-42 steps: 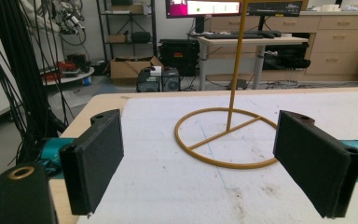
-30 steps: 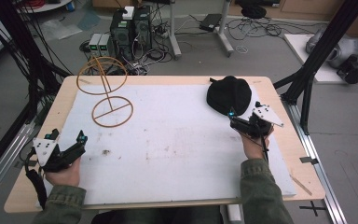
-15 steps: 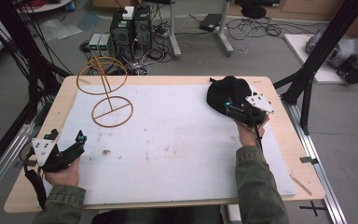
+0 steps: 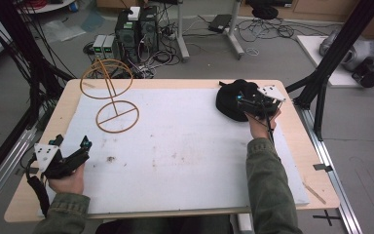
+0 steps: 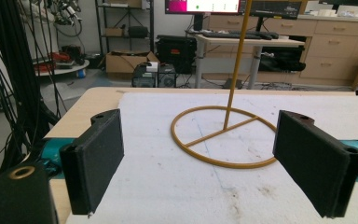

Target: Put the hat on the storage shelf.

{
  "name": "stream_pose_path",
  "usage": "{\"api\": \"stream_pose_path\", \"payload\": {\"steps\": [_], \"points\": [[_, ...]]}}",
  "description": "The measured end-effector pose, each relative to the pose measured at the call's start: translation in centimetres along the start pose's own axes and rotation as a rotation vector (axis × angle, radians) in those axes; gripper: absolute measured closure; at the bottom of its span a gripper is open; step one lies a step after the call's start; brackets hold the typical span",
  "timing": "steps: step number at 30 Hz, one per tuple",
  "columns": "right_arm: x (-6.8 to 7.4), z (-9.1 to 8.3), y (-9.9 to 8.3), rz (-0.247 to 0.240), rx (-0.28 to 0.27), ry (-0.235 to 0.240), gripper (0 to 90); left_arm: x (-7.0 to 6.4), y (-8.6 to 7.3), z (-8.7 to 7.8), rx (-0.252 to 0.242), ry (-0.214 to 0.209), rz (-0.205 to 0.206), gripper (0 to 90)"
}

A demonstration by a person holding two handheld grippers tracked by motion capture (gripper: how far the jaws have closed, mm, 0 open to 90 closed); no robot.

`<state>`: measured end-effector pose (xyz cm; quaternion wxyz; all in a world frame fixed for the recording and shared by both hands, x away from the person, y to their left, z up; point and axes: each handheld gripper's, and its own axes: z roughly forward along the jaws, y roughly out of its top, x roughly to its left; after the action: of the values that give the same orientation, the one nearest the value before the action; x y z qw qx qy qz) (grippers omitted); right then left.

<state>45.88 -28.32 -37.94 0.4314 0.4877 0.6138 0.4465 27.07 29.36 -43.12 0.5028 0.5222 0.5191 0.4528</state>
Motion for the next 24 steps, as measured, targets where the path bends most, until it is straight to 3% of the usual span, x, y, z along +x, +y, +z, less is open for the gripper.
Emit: {"api": "stream_pose_path", "payload": {"steps": [11,16,24], "points": [[-0.6,2.2,-0.7,0.018,0.06,-0.007,3.7,0.1,-0.1,0.3,0.004,-0.012,-0.007,16.5],[-0.3,3.4,-0.2,0.011,0.079,0.015,3.7,0.2,0.0,0.2,0.004,-0.013,-0.007,16.5],[-0.7,4.7,-0.6,0.049,0.149,0.03,3.8,0.4,0.0,0.2,0.005,-0.01,-0.018,16.5]]}}
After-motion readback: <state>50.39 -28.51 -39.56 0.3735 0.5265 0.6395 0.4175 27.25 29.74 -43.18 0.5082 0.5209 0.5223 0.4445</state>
